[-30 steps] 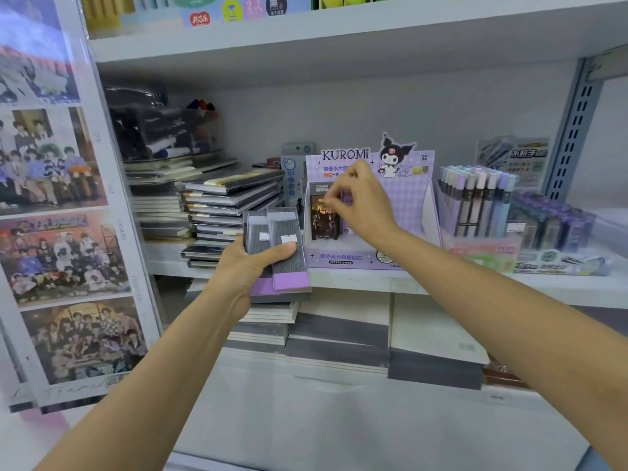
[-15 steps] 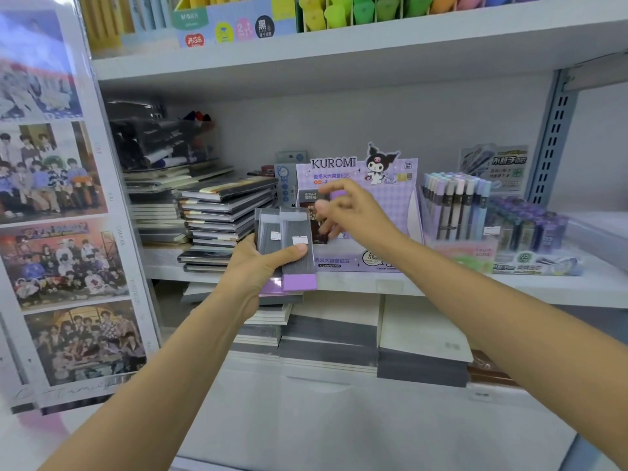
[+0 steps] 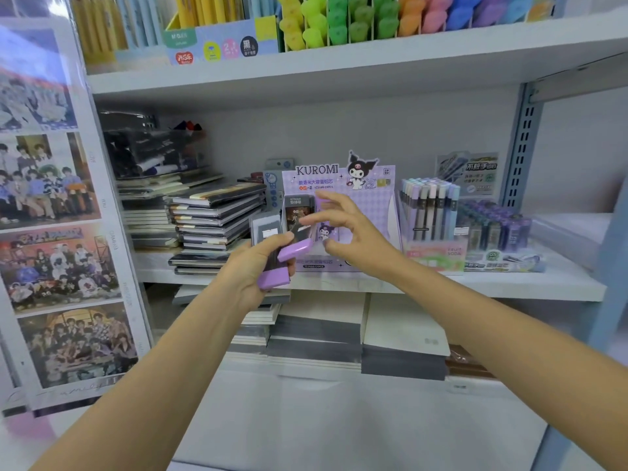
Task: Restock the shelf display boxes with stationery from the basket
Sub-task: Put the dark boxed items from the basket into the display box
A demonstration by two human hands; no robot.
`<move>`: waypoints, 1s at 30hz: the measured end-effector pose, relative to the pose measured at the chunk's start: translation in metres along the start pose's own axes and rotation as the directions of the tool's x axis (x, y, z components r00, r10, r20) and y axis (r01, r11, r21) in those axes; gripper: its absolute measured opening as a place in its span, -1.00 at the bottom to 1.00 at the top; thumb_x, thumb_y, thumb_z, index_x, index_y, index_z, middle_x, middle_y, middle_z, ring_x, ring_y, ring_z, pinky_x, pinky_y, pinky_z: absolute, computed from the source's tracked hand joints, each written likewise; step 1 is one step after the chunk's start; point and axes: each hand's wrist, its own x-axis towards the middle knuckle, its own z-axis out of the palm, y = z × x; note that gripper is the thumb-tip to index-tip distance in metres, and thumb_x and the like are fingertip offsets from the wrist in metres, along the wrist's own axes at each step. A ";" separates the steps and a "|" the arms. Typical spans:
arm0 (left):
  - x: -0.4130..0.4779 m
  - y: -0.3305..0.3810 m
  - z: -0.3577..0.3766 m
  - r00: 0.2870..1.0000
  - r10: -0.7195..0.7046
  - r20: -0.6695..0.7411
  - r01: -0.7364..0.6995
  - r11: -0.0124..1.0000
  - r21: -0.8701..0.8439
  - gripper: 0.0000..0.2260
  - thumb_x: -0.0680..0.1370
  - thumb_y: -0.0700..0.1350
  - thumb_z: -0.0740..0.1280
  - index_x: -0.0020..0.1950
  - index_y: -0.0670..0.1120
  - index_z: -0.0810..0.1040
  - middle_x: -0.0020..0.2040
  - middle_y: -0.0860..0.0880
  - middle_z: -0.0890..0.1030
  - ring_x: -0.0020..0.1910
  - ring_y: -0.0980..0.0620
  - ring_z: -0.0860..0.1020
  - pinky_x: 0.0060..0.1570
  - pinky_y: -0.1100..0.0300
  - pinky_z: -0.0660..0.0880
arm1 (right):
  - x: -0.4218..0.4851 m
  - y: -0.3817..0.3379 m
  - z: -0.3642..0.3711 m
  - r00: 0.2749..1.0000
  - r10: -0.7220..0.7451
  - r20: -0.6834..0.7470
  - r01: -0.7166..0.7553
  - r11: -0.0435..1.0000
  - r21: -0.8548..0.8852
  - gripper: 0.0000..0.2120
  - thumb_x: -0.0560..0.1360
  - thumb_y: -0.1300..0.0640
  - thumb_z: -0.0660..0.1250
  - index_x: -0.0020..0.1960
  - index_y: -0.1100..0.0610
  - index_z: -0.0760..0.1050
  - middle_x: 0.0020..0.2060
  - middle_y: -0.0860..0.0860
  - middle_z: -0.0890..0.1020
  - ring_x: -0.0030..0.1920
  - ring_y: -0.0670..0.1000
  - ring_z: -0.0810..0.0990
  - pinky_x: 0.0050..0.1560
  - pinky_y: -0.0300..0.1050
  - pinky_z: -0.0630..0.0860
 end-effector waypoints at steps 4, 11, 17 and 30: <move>-0.003 0.000 0.006 0.998 0.003 0.068 -0.002 1.000 -0.005 -0.71 0.51 -0.04 0.42 0.12 -0.21 0.59 -0.27 -0.09 0.69 -0.45 0.05 0.59 -0.48 0.24 0.53 | -0.004 0.001 -0.002 0.991 -0.013 -0.132 0.008 0.999 -0.033 -0.81 0.43 0.19 0.48 0.05 0.11 0.67 -0.02 -0.01 0.61 0.05 -0.02 0.51 0.04 -0.17 0.43; -0.006 -0.005 0.012 0.992 0.109 0.056 -0.113 0.992 0.060 -0.69 0.49 -0.13 0.46 0.17 -0.24 0.56 -0.25 -0.09 0.68 -0.42 0.06 0.60 -0.40 0.21 0.58 | -0.009 -0.001 -0.007 0.954 0.192 -0.228 -0.110 0.938 0.328 -0.90 0.49 0.21 0.42 0.00 0.15 0.63 -0.17 0.03 0.69 -0.19 -0.06 0.65 -0.09 -0.15 0.61; -0.005 -0.010 0.020 0.976 0.198 0.086 -0.209 0.966 0.151 -0.61 0.39 -0.26 0.53 0.16 -0.23 0.52 -0.29 -0.09 0.69 -0.43 0.05 0.60 -0.40 0.21 0.57 | -0.010 -0.003 -0.007 0.939 0.310 -0.150 -0.208 0.857 0.472 -0.78 0.50 0.21 0.41 0.13 0.18 0.53 -0.04 0.18 0.66 -0.10 0.07 0.67 -0.08 -0.04 0.63; 0.014 -0.010 0.013 0.997 0.058 0.049 -0.061 0.996 0.063 -0.82 0.55 -0.25 0.34 0.12 -0.26 0.47 -0.19 -0.17 0.65 -0.45 0.00 0.59 -0.44 0.18 0.57 | 0.038 -0.003 -0.048 0.881 0.238 -0.409 -0.165 0.964 0.207 -0.79 0.57 0.26 0.31 0.19 0.20 0.55 0.03 0.14 0.66 0.04 0.10 0.64 -0.06 -0.04 0.64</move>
